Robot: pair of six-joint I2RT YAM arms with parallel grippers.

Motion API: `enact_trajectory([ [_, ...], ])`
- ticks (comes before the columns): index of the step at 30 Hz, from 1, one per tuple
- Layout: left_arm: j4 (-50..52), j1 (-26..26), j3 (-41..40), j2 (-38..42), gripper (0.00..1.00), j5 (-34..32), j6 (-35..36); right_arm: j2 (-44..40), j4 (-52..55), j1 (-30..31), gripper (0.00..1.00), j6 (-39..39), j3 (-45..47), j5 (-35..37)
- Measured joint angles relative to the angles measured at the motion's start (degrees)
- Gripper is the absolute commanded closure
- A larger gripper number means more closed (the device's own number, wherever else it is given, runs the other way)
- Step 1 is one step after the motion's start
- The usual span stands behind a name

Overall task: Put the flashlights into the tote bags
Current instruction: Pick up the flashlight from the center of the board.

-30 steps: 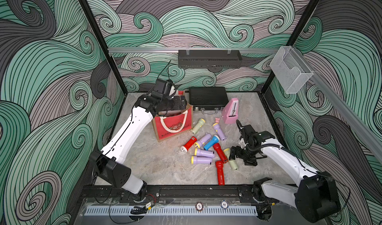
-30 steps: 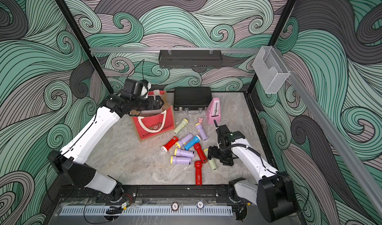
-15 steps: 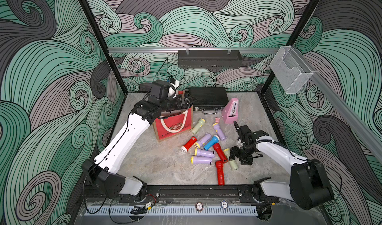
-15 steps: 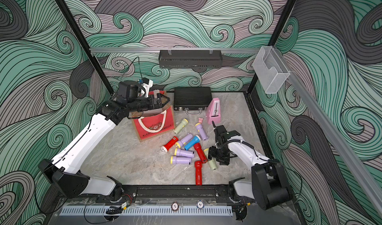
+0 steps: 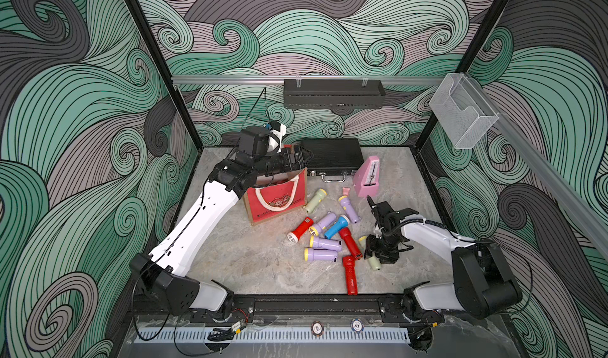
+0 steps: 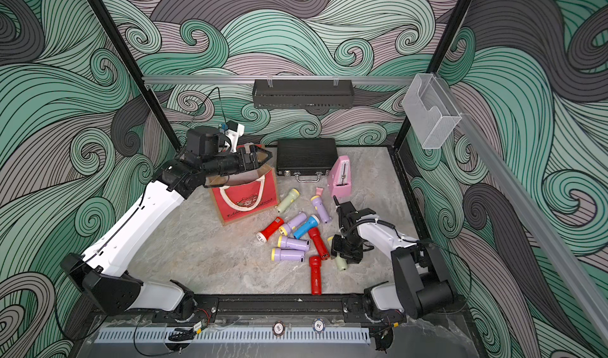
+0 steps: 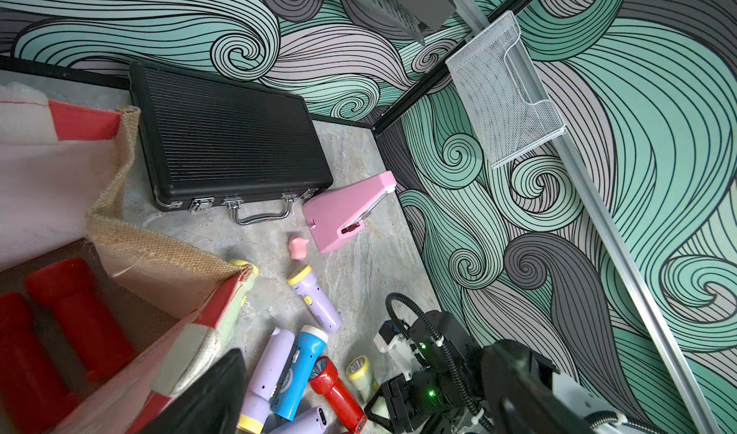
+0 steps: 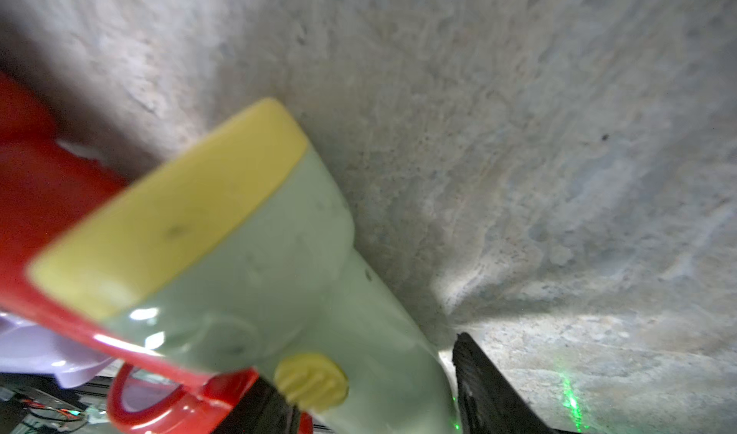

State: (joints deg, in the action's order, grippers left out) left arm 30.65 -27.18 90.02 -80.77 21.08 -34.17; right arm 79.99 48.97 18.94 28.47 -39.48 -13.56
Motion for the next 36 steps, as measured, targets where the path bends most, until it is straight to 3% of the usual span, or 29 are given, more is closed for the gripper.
enact_trajectory([
  [7,0.0,0.0,0.39,0.0,0.07,0.07,0.0,0.31,-1.09,1.09,0.52,0.83,1.18,1.77],
  [14,-0.15,0.0,0.94,0.0,0.07,0.24,-0.07,-2.01,-1.22,2.71,0.41,2.36,2.25,4.31],
  [26,-0.79,0.0,1.01,-0.09,0.07,1.27,-1.05,-2.25,-1.31,3.65,0.43,3.26,2.64,6.51],
  [36,-1.46,-1.46,1.68,-2.14,0.08,1.42,-1.84,-0.39,-0.96,4.5,0.58,3.26,1.92,7.63],
])
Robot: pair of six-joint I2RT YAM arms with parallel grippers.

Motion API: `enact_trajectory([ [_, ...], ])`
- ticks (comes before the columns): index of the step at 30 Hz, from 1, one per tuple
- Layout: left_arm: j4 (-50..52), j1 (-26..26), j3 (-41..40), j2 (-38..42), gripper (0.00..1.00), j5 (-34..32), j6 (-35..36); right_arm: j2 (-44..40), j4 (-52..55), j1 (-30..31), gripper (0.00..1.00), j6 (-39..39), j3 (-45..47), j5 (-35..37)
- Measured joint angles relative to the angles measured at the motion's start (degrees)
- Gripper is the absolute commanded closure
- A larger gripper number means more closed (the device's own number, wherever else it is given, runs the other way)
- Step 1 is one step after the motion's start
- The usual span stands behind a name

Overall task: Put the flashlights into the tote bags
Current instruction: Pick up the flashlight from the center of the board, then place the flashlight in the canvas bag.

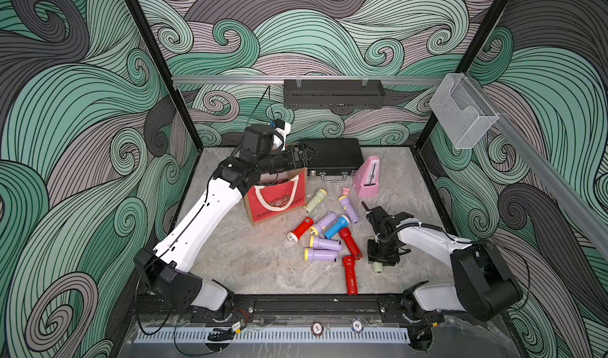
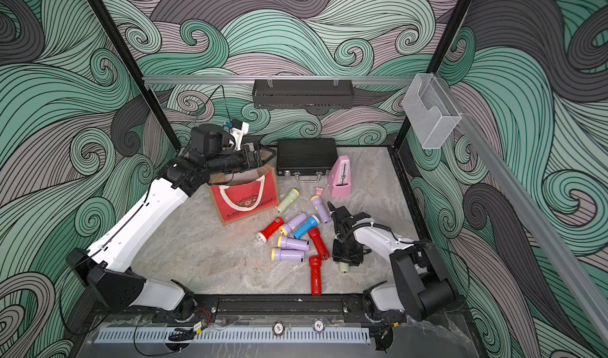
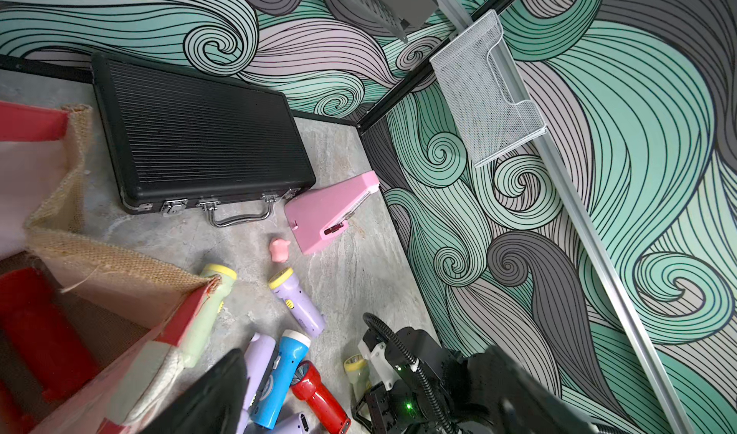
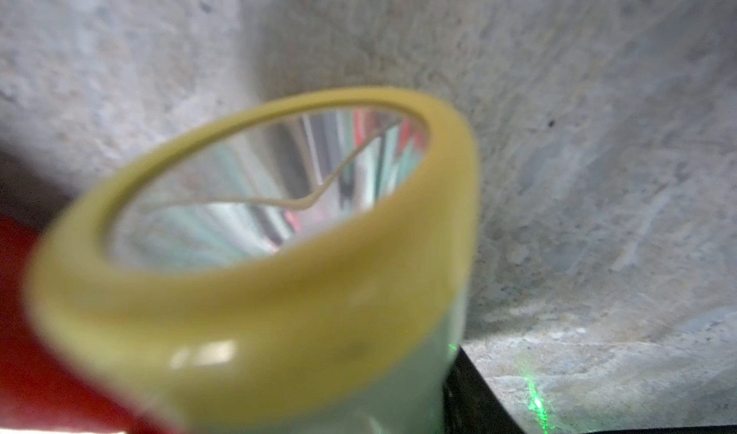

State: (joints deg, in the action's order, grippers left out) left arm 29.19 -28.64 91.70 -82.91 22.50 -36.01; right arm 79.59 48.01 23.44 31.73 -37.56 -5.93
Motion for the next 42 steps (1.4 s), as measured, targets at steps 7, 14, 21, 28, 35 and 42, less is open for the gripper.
enact_trajectory([
  [7,-0.52,-1.86,-0.04,-1.05,0.08,-0.44,-0.46,-4.07,-1.46,0.2,0.69,0.28,1.75,0.46],
  [14,-0.48,-3.13,0.0,-2.75,0.08,-0.83,-0.46,-11.82,-2.08,0.2,0.84,0.31,3.04,1.03],
  [21,-0.5,-3.87,0.55,-2.89,0.09,0.52,-0.46,-27.69,-1.92,0.17,0.96,-0.96,-0.83,1.66],
  [28,-2.38,-5.2,2.89,-3.04,0.09,5.7,-0.81,-29.64,-6.75,0.17,1.0,-4.61,-16.96,-3.96],
  [35,-9.51,-5.62,4.33,-3.63,0.09,11.28,-4.39,-21.24,-13.81,0.17,1.0,-5.09,-28.7,-14.73],
  [42,-11.69,-5.62,6.47,-4.61,0.09,15.8,-5.6,-13.46,-21.42,0.17,1.0,-3.85,-40.3,-27.45],
])
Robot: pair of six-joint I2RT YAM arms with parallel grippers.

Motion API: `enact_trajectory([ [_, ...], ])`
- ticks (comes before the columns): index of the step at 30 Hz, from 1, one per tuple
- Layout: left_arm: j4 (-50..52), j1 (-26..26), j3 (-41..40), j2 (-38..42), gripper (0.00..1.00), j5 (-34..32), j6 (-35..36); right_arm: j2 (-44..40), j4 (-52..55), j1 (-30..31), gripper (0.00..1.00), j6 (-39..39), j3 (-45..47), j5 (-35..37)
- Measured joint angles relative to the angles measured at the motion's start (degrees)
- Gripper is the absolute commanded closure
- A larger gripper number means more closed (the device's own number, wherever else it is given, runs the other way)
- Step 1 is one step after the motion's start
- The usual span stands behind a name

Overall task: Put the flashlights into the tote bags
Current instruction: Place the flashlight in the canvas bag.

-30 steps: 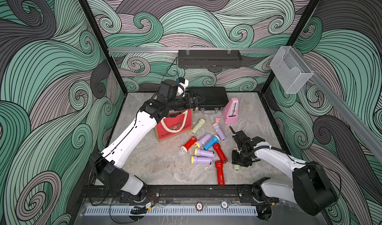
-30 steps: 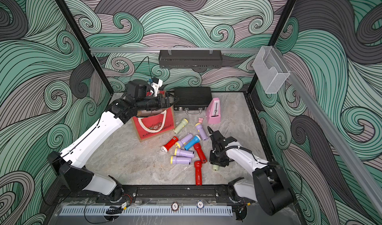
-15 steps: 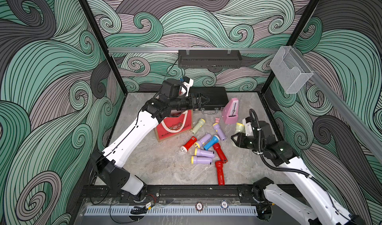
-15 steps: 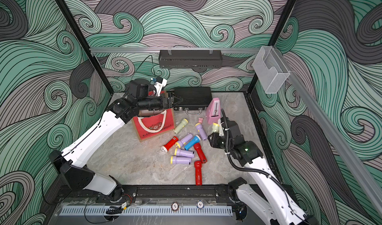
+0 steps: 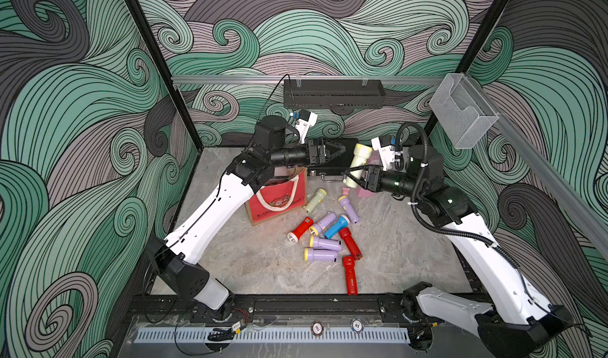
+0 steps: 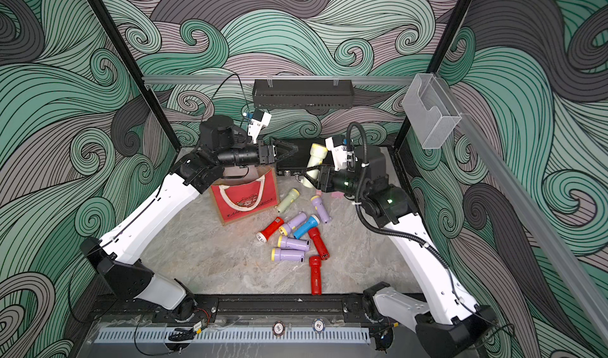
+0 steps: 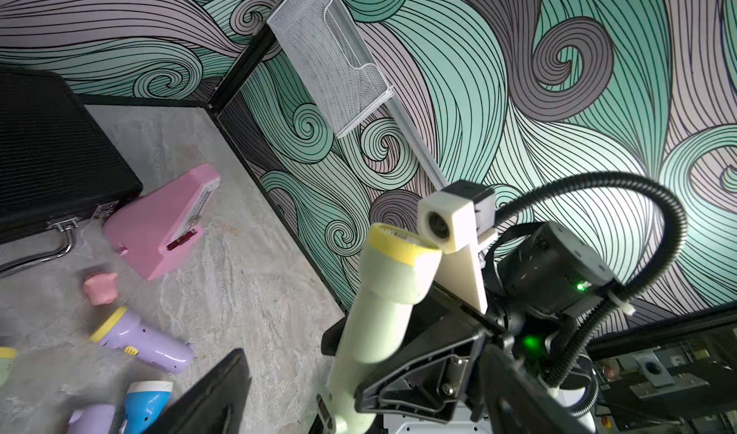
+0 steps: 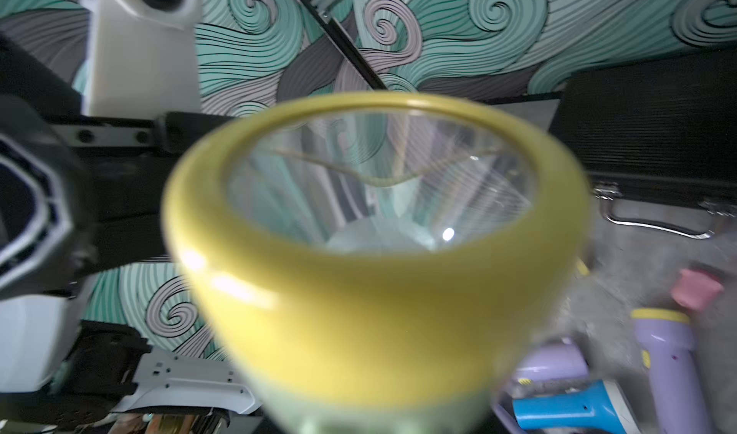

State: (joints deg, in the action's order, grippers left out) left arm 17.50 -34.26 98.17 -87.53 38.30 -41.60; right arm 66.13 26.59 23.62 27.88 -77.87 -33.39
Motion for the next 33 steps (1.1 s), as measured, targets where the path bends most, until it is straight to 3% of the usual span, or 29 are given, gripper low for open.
enact_trajectory([
  [10,-2.32,0.0,1.88,-0.76,0.13,2.78,-0.68,8.17,-3.67,0.02,1.0,1.11,-9.27,-15.1],
  [14,-4.15,0.0,2.51,-1.31,0.2,3.41,-1.92,9.51,-3.67,0.02,1.0,1.16,-10.29,-18.56],
  [20,-6.71,0.0,3.3,-2.49,0.27,4.81,-4.24,9.94,-4.35,0.07,1.0,1.77,-10.54,-21.16],
  [33,-9.9,-0.81,5.25,-4.9,0.3,5.92,-7.34,9.75,-3.32,0.52,1.0,1.18,-10.51,-21.77],
])
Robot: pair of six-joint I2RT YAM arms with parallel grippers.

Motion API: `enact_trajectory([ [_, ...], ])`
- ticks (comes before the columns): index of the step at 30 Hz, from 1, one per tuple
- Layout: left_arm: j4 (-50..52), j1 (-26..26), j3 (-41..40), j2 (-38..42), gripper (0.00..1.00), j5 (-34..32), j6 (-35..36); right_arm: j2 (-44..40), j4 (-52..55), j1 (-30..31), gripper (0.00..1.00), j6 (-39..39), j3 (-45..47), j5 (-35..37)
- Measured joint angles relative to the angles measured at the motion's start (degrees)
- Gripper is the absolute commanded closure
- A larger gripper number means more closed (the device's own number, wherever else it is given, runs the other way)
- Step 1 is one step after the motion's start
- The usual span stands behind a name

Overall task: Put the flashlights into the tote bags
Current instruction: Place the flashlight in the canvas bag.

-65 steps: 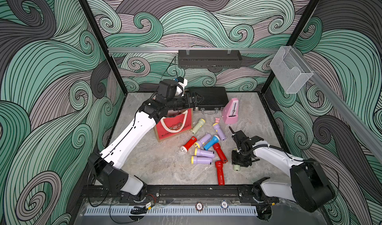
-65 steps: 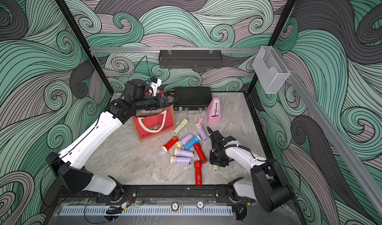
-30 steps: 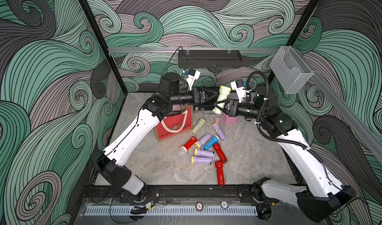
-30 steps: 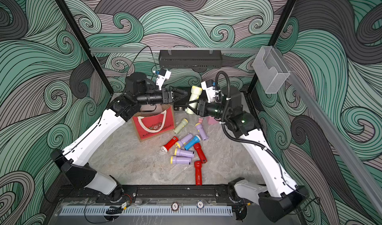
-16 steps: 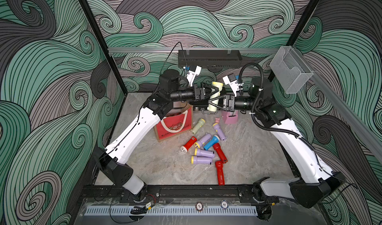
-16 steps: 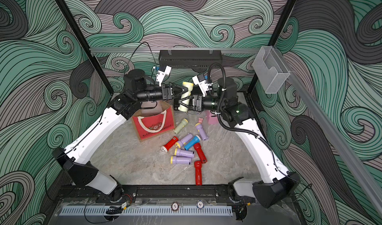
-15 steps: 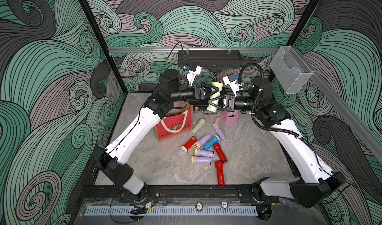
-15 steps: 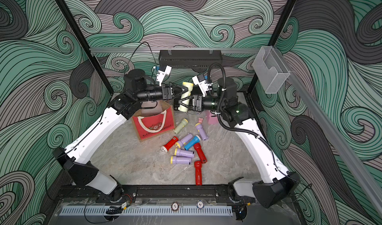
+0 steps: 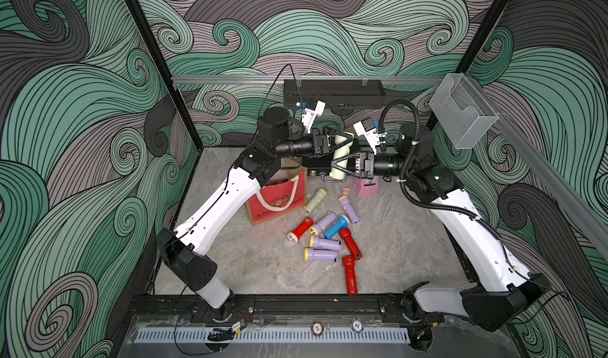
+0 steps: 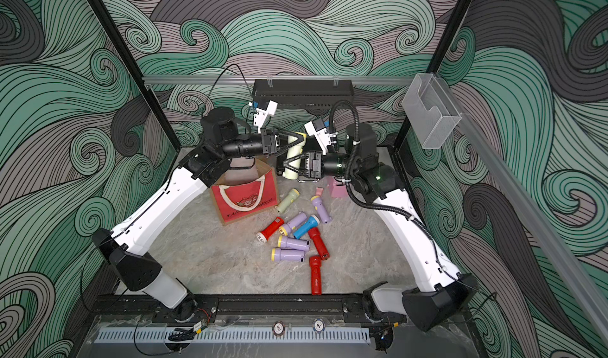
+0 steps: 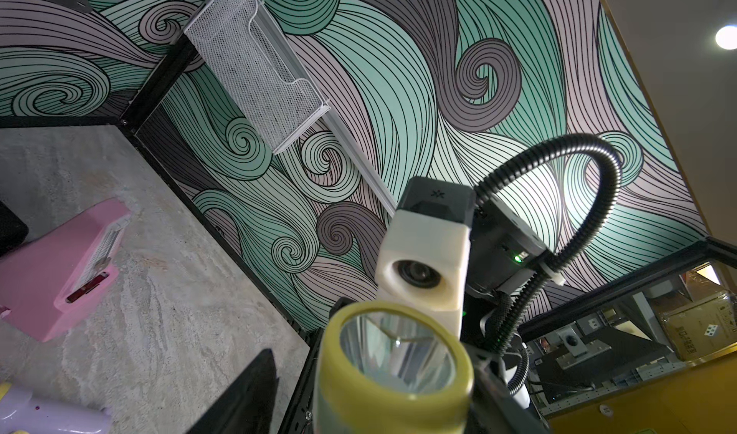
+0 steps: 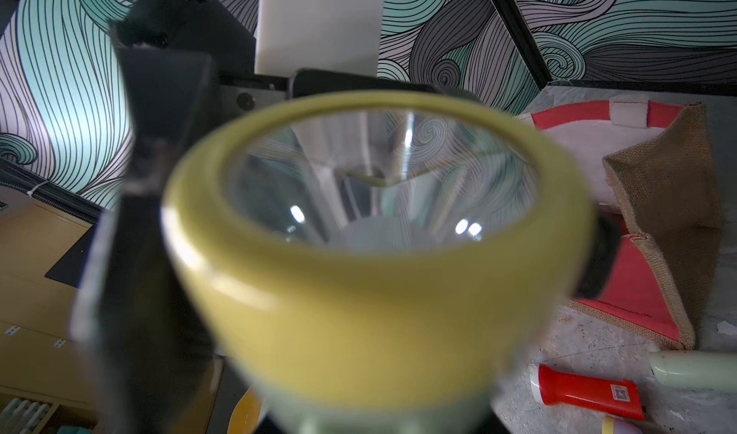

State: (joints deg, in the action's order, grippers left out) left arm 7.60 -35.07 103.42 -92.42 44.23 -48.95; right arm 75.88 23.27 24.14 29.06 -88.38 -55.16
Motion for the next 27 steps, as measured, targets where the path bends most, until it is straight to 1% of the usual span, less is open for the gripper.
enact_trajectory([
  [8,0.09,-0.74,0.02,-0.26,0.4,0.0,-0.33,-0.61,1.99,0.02,1.0,-1.03,0.02,1.64],
  [15,0.17,-0.96,-0.07,-0.26,0.41,-0.02,-0.31,-0.63,2.71,0.02,1.0,-1.86,0.02,2.62],
  [22,0.31,-1.09,-0.07,-0.26,0.44,-0.04,-0.17,-0.63,3.52,0.04,1.0,-2.49,0.02,3.21],
  [23,0.33,-1.09,-0.07,-0.26,0.43,-0.04,-0.15,-0.63,3.72,0.07,1.0,-2.62,0.02,3.39],
  [25,0.42,-1.09,-0.07,-0.26,0.34,-0.07,-0.04,-0.61,4.09,0.07,1.0,-3.13,0.02,3.82],
  [27,0.59,-1.11,-0.07,-0.26,0.3,-0.04,0.0,-0.52,4.66,0.07,1.0,-3.48,0.02,4.2],
])
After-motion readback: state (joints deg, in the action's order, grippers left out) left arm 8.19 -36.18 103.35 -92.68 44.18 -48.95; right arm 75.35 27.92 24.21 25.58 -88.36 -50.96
